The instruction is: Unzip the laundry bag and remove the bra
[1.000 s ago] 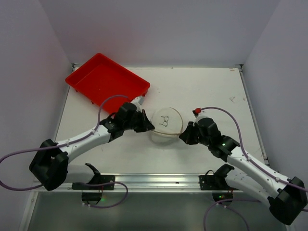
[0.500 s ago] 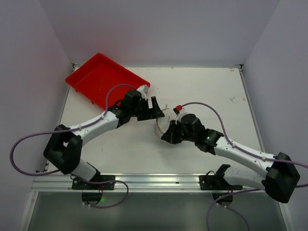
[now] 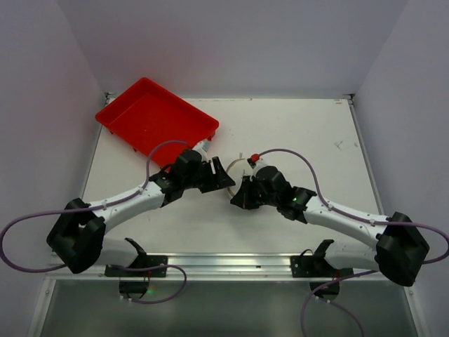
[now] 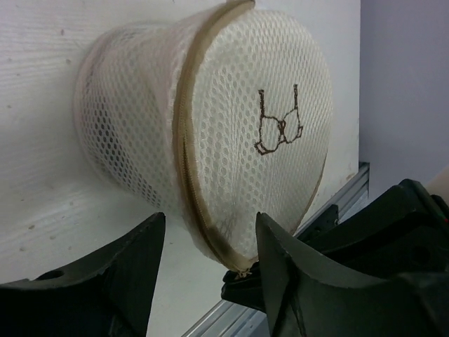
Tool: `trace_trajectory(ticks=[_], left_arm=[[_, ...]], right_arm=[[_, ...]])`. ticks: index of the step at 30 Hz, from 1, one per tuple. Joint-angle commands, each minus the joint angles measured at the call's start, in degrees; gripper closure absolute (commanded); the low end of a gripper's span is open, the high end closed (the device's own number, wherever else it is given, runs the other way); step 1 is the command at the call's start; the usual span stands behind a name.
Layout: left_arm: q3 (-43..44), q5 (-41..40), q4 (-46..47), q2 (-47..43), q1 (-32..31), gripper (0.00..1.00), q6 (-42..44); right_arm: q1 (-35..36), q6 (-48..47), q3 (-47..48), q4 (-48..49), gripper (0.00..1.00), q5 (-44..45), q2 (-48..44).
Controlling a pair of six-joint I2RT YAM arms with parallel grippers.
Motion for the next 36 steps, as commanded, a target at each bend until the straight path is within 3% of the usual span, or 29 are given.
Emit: trace_trajectory(ticks=[1,2,3,6,12,16,22,27,32,35,36], left_arm=[[1.27,0.69,5.19,3.30,-2.21,0.44,-2.21],[1.45,0.78,5.19,3.58,-2.31,0.52,-2.38],[1.36,0.69,5.19,3.75,-2.31,0.71,-2.47],[1.36,-0.36,4.05,3.32,-2.22,1.00,-1.86],[-0.74,0.51,0.19,1.47,-0.46,1.00,1.75],[-1.98,1.48,-2.71,-0.20,0.15,1.00,4.72],[-1.45,2.27,-8.68,-2.31,1.03,1.00,10.61],[5.13,2.36,-13.96,-0.21,2.61,1.00,16.33],[18.46,2.27,-15.73,10.15,3.93,1.00,19.50],[26.37,3.32,-14.59,17.45,4.02,0.89,18.98],[28.06,4.20,-13.80,20.51,4.20,0.80,17.76]], right_arm=[[0.54,0.61,2.06,2.39,1.00,1.21,0.42],[0.54,0.61,1.71,2.04,1.00,1.65,-0.19],[0.54,0.35,1.45,1.16,1.00,2.00,-0.63],[0.54,-0.35,-0.31,-1.64,1.00,3.67,-3.35],[-2.35,-4.74,-4.35,-13.15,1.00,10.97,-10.12],[-13.84,-7.02,-7.60,-18.79,1.00,8.77,-18.36],[-21.69,-10.64,-4.63,-24.77,1.00,11.50,-21.65],[-21.53,-12.92,-2.60,-20.23,1.00,0.45,-17.87],[-16.53,-10.30,-2.25,-15.73,1.00,-6.78,-15.15],[-9.76,-6.17,-0.76,-12.13,1.00,-6.26,-11.99],[-7.75,-4.16,-0.23,-10.12,1.00,-6.87,-9.71]])
